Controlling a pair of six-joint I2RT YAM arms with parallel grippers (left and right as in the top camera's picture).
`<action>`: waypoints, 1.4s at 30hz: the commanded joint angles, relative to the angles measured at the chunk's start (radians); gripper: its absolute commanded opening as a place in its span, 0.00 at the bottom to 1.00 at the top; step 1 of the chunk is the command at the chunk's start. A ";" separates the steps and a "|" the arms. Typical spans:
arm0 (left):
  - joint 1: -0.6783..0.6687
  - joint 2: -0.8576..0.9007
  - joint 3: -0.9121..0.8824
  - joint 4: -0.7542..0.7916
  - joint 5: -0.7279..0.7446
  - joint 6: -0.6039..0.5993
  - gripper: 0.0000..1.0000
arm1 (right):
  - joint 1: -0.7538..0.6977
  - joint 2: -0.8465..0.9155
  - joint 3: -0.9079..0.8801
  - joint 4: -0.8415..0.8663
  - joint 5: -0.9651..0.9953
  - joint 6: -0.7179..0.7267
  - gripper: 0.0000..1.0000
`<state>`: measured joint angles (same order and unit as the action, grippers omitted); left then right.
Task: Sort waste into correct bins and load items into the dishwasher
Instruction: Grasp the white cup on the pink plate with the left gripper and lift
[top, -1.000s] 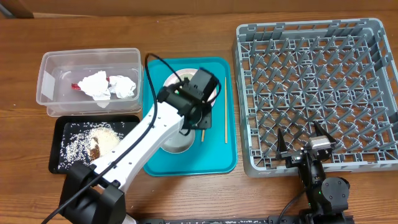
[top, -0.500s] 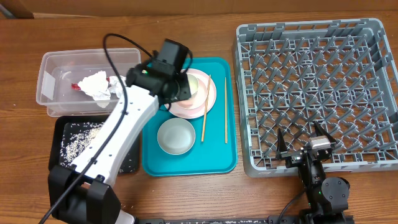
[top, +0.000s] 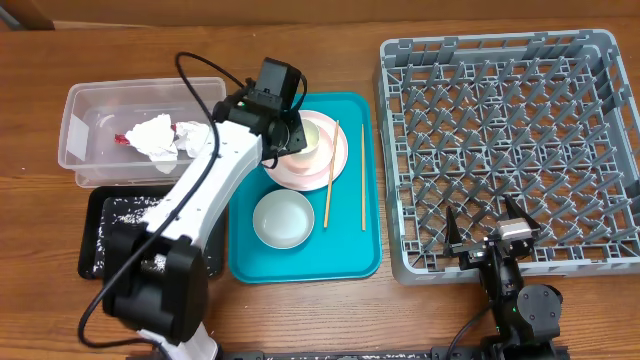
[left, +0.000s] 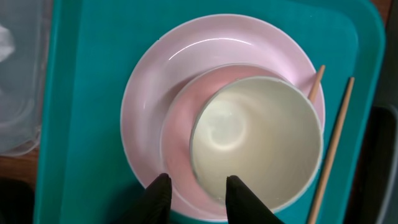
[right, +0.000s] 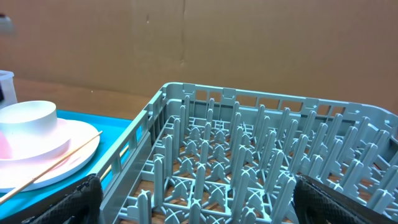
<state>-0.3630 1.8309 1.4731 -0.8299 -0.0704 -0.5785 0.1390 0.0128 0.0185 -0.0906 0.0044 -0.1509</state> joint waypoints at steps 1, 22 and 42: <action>-0.002 0.063 0.020 0.027 0.020 -0.013 0.31 | 0.006 -0.010 -0.011 0.007 0.001 0.001 1.00; 0.043 -0.012 0.135 -0.045 0.130 0.010 0.04 | 0.006 -0.010 -0.011 0.007 0.001 0.001 1.00; 0.461 -0.098 0.245 -0.439 1.347 0.629 0.04 | 0.006 -0.010 -0.011 0.023 -0.152 0.001 1.00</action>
<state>0.0906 1.7264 1.7107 -1.2667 1.0737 -0.0708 0.1390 0.0128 0.0185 -0.0849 -0.0364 -0.1505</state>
